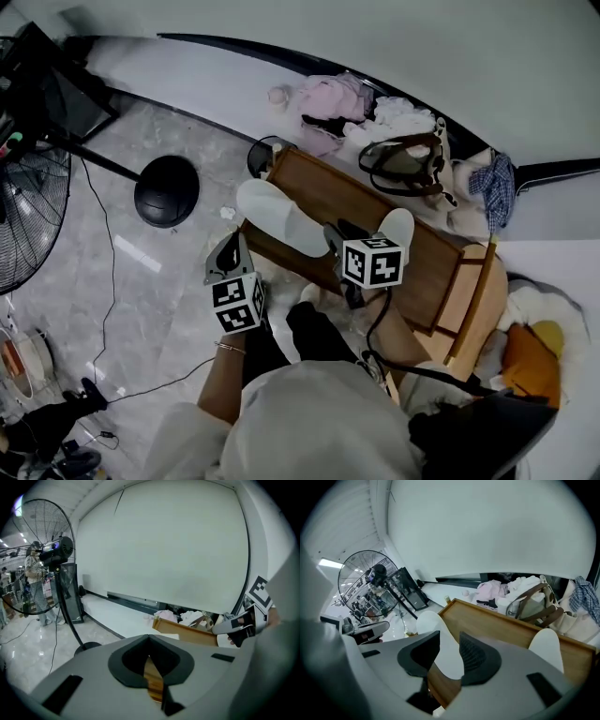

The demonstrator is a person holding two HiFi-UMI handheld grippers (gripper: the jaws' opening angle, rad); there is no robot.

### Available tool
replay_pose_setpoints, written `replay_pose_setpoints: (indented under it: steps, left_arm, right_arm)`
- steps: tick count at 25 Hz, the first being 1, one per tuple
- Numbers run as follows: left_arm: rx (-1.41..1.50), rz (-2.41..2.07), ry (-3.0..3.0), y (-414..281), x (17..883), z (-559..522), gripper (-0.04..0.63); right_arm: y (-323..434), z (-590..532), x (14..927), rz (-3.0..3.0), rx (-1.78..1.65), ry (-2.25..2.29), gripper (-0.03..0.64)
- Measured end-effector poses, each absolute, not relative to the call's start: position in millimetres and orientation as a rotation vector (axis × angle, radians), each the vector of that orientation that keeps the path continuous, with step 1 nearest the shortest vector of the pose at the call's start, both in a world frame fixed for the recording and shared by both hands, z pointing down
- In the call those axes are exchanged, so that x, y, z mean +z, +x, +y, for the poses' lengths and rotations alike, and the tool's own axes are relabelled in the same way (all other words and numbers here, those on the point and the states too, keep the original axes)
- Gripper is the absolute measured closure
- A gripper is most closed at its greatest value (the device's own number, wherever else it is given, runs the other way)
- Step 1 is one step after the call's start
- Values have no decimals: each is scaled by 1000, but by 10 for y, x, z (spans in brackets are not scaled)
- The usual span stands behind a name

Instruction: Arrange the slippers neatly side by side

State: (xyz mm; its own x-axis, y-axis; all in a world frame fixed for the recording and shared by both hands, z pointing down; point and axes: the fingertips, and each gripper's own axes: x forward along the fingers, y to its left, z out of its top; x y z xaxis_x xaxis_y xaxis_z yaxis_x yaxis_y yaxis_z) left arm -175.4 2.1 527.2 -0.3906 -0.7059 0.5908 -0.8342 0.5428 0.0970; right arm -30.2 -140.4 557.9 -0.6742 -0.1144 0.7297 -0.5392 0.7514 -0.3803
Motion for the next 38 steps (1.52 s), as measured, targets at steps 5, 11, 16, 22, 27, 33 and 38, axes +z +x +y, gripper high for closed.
replay_pose_setpoints:
  steps: [5,11,16,22,27,33,38]
  left_arm:
    - [258,-2239,1146,-1891,5302,244,588]
    - [225,-2281,1039,-2071,5309,483,588]
    - [206,-2305,958,-2190,5354,682,588]
    - [175,-2318,884,-2256,5428,798,588]
    - [163,-2316,851,-2273,5484,798,588]
    - [151,-2296,826,-2254,5586,783,588]
    - [147,-2280,823,-2234,5666,713,588]
  right_arm:
    - [-550,-1321,5607,-2240,720,387,476]
    - [-888,-1242,5621,-2243,659,255,476]
    - [-1097,-1183,5668,-2235,621,163,476]
    - [-1232,-1155,5777,-2201,547,62,476]
    - [-1309,-1206,5852,-2179,489,10,472]
    - [-1379,-1214,5922,-2155,449,-44,471]
    - [-1388,-1209,6033,-2126,431,-90,466]
